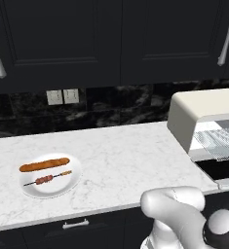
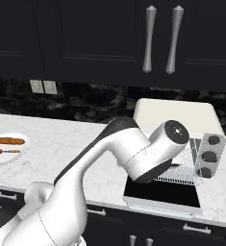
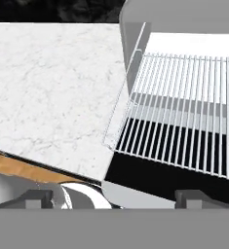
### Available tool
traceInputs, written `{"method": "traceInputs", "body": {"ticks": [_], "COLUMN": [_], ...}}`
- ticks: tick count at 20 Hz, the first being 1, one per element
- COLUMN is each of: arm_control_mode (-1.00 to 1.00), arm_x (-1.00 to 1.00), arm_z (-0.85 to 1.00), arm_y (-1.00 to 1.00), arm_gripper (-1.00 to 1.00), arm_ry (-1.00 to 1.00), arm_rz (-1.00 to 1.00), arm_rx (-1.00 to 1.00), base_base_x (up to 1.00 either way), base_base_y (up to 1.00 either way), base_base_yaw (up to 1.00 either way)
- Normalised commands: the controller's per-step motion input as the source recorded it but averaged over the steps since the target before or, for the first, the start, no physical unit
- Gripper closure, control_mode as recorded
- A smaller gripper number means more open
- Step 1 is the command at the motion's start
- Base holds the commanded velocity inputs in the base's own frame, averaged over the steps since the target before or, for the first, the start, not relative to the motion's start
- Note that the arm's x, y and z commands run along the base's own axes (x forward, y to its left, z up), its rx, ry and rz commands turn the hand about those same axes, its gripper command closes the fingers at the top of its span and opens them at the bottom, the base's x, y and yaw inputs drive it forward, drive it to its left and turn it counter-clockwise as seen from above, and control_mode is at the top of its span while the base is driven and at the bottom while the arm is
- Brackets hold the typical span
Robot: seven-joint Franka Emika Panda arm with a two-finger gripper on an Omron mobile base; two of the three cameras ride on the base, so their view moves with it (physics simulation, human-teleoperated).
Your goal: Pick up the kebab skewer and baguette bread, and place them inside the toaster oven. Close the toaster oven door and start by setting the timer.
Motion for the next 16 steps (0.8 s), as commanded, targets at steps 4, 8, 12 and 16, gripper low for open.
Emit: {"method": "traceInputs", "body": {"ticks": [4,8,12,16], "arm_control_mode": [-1.0,-1.0,-1.0,-1.0], "arm_x": [-0.38,-0.05,-0.01,0.0], "arm_z": [0.27,0.15,0.14,0.02], "arm_y": [1.0,1.0,1.0,1.0], "arm_gripper": [-1.0,-1.0,-1.0,-1.0], "arm_ry": [0.06,0.1,0.08,0.08], "arm_rz": [0.01,0.02,0.03,0.06], "arm_rx": [-0.07,-0.04,-0.01,0.0], "base_base_x": [0.0,0.0,0.0,0.0], "base_base_y": [0.0,0.0,0.0,0.0], "base_base_yaw": [0.0,0.0,0.0,0.0]}}
